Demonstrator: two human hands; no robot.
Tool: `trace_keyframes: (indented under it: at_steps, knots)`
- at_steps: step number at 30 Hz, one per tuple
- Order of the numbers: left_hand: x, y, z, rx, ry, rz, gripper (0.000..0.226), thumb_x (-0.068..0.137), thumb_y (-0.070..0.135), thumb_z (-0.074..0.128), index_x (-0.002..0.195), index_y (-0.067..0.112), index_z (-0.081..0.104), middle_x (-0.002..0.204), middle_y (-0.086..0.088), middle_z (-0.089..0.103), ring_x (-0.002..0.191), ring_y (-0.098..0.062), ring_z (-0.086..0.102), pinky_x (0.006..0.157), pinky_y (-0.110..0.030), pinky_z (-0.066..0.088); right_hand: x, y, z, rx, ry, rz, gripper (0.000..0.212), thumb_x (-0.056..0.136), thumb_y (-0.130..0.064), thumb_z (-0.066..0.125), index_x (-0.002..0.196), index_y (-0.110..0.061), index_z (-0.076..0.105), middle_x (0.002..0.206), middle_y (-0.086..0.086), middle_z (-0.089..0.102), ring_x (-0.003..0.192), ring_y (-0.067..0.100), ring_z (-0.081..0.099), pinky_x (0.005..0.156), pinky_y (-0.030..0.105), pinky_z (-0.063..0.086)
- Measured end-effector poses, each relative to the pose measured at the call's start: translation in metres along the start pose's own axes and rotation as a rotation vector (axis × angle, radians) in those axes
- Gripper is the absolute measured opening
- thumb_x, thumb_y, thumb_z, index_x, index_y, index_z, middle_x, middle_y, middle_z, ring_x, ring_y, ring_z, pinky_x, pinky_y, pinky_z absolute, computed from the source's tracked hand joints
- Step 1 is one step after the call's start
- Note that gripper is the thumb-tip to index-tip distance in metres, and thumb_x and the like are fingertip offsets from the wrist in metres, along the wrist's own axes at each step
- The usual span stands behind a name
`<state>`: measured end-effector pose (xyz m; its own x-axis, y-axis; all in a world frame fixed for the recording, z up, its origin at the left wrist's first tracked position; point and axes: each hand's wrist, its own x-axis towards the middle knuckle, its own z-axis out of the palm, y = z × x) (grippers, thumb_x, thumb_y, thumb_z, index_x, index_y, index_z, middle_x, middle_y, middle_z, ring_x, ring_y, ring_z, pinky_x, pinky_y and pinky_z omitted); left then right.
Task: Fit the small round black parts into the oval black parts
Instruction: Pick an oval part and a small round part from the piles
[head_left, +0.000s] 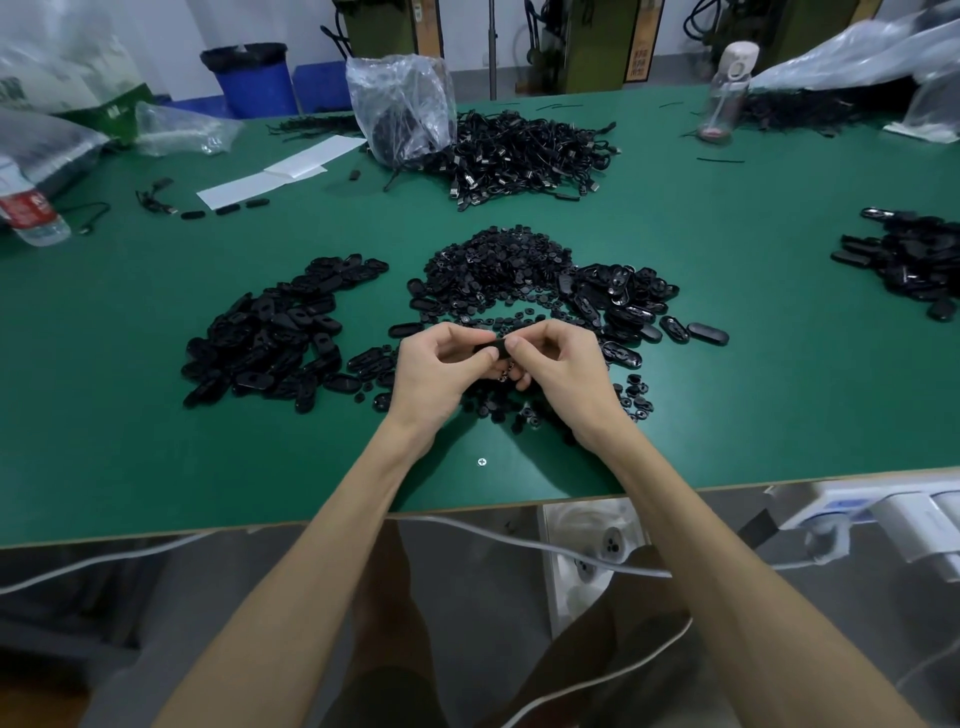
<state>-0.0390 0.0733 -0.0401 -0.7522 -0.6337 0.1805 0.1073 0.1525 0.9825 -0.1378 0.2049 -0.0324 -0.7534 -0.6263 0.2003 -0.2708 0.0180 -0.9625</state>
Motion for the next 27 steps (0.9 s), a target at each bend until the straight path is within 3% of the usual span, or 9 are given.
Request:
trace_keyframes:
  at_steps: [7, 11, 16, 21, 24, 27]
  knots:
    - [-0.001, 0.002, -0.001, -0.078, 0.005, -0.011, 0.015, 0.086, -0.003, 0.080, 0.100, -0.001, 0.075, 0.093, -0.015, 0.079, 0.086, -0.032, 0.078, 0.082, -0.039, 0.064, 0.002, 0.000, 0.000, 0.005, -0.037, 0.006, 0.004, 0.095, -0.014, 0.073, 0.095, -0.016, 0.069, 0.081, 0.001, 0.072, 0.068, 0.007, 0.065, 0.065, 0.023, 0.054]
    - [-0.001, 0.003, 0.000, -0.062, -0.005, 0.013, 0.017, 0.087, 0.002, 0.081, 0.103, 0.002, 0.075, 0.096, -0.014, 0.079, 0.091, -0.030, 0.078, 0.085, -0.040, 0.064, 0.001, -0.001, 0.000, 0.070, -0.018, 0.026, 0.009, 0.093, -0.006, 0.074, 0.095, -0.014, 0.069, 0.083, 0.001, 0.072, 0.069, 0.006, 0.064, 0.063, 0.021, 0.053]
    - [0.000, 0.004, 0.001, -0.070, -0.009, 0.040, 0.019, 0.099, 0.011, 0.070, 0.117, 0.005, 0.071, 0.110, -0.016, 0.075, 0.098, -0.027, 0.077, 0.079, -0.035, 0.064, 0.004, -0.003, -0.007, 0.377, 0.230, 0.152, 0.008, 0.101, -0.011, 0.064, 0.105, -0.004, 0.062, 0.085, 0.005, 0.065, 0.068, 0.009, 0.061, 0.061, 0.021, 0.053]
    - [0.002, 0.001, 0.000, -0.042, 0.012, -0.001, 0.016, 0.104, 0.008, 0.062, 0.116, 0.004, 0.070, 0.109, -0.016, 0.073, 0.088, -0.029, 0.077, 0.070, -0.031, 0.062, 0.010, -0.006, -0.012, 0.765, 0.412, 0.265, 0.010, 0.107, -0.010, 0.052, 0.113, -0.001, 0.052, 0.082, 0.012, 0.066, 0.059, 0.011, 0.061, 0.057, 0.020, 0.053]
    - [0.002, 0.001, 0.001, -0.026, 0.002, -0.013, 0.013, 0.104, 0.006, 0.060, 0.112, 0.005, 0.071, 0.108, -0.017, 0.073, 0.086, -0.028, 0.076, 0.071, -0.032, 0.062, 0.013, -0.008, -0.017, 0.996, 0.509, 0.297, 0.015, 0.105, -0.003, 0.053, 0.117, 0.006, 0.057, 0.083, 0.011, 0.069, 0.063, 0.011, 0.066, 0.061, 0.018, 0.055]
    - [0.001, 0.002, 0.000, -0.019, -0.002, -0.020, 0.014, 0.104, 0.004, 0.060, 0.112, 0.003, 0.071, 0.107, -0.017, 0.073, 0.086, -0.029, 0.076, 0.073, -0.034, 0.062, 0.019, -0.010, -0.025, 1.183, 0.631, 0.314, 0.028, 0.102, 0.005, 0.054, 0.129, 0.013, 0.053, 0.099, 0.019, 0.072, 0.075, 0.017, 0.074, 0.064, 0.019, 0.058]
